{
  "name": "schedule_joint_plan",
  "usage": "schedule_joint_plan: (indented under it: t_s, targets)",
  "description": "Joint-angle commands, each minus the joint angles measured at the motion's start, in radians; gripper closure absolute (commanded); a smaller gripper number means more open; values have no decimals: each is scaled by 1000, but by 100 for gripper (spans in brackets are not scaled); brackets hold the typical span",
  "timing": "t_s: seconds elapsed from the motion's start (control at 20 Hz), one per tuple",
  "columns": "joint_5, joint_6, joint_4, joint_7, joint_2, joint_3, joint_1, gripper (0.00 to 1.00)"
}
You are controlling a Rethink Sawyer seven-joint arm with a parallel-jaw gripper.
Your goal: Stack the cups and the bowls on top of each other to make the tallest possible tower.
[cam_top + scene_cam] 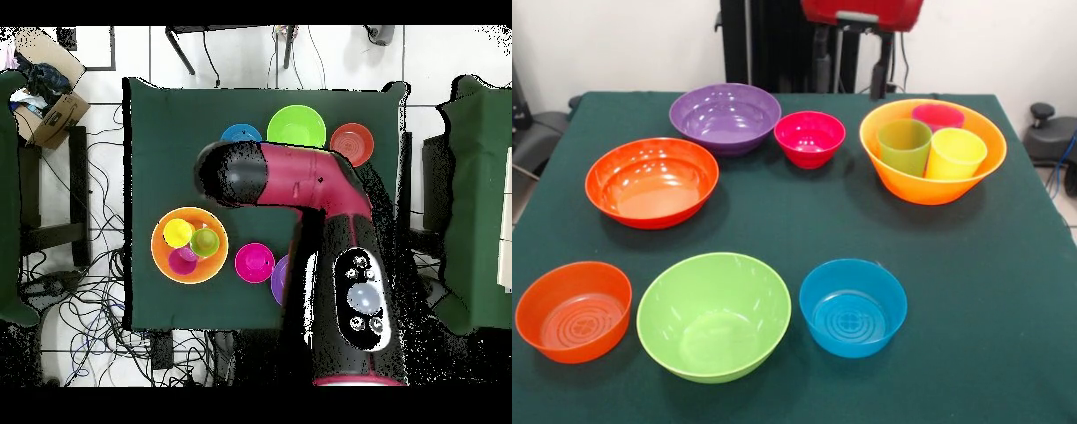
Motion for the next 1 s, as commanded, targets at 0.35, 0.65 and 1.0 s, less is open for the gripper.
schedule_joint_plan:
  t_s: [0.35, 0.65, 1.0]
  targets:
    - [-122, 202, -328, -325, 230, 205, -109, 0]
    - [-142, 225, -398, -350, 275, 245, -142, 0]
    - [-159, 271, -463, -372, 308, 276, -164, 0]
